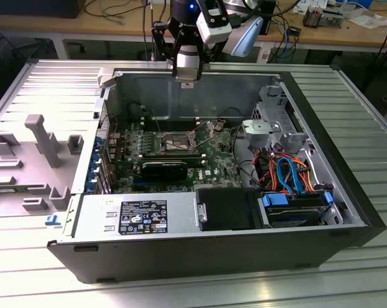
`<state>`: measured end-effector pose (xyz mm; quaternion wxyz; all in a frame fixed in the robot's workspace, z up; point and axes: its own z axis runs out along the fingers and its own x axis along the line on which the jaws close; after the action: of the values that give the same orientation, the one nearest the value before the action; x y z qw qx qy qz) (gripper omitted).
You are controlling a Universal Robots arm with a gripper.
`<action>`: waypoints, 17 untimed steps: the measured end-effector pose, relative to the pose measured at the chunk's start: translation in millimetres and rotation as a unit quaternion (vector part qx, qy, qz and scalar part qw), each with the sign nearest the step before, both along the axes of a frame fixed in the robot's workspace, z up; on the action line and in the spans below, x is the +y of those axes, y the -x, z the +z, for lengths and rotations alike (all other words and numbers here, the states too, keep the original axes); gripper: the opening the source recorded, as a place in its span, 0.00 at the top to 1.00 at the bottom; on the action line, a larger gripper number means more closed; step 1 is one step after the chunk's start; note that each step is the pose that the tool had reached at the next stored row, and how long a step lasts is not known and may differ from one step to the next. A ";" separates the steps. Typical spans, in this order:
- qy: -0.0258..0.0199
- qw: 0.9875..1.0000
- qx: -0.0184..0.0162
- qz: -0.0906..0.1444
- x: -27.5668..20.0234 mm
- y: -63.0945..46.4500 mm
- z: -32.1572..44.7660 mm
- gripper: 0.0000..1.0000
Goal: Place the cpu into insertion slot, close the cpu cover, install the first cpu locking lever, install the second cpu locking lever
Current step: 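Place the cpu into insertion slot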
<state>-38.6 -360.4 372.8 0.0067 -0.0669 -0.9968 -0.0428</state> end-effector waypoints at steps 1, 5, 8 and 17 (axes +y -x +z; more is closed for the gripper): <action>0.000 1.000 0.000 0.000 0.0 0.0 0.0 0.45; 0.000 1.000 0.000 0.000 0.0 0.0 0.0 0.45; 0.000 1.000 0.000 -0.010 0.0 0.0 -0.1 0.45; 0.000 0.999 0.000 -0.035 -0.2 0.1 -0.6 0.45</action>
<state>-38.7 -360.6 372.3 0.0052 -0.1013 -0.9939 -0.0432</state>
